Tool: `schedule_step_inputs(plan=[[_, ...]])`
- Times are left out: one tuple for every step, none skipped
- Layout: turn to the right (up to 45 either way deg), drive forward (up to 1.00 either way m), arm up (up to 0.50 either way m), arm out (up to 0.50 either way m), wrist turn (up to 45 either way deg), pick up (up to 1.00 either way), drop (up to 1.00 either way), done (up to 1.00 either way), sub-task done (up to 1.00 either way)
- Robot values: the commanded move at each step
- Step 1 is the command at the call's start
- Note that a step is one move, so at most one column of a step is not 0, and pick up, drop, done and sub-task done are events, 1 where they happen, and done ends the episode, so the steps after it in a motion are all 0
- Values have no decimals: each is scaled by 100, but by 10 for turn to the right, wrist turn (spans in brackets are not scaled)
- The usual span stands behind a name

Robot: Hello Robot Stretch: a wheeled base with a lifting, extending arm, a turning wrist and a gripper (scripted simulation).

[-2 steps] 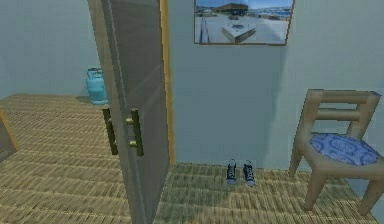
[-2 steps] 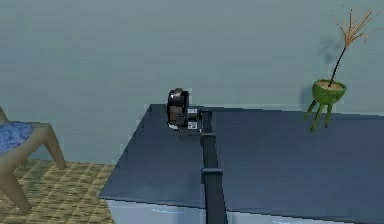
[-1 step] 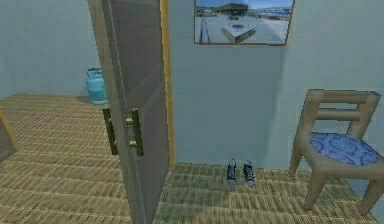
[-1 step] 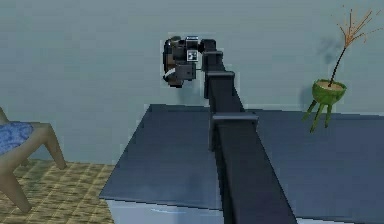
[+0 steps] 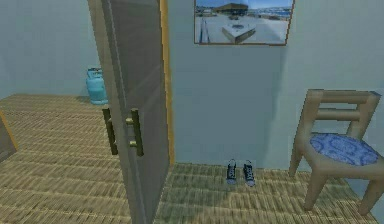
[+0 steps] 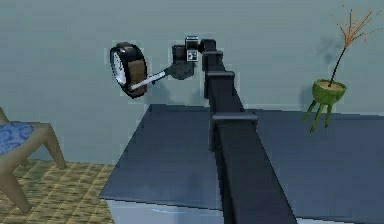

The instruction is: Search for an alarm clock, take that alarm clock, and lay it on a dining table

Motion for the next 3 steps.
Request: schedule_step_inputs(plan=[[0, 0, 0, 0, -450, 0, 0, 0, 0], [0, 0, 0, 0, -330, 0, 0, 0, 0], [0, 0, 0, -48, 0, 0, 0, 0, 0]])
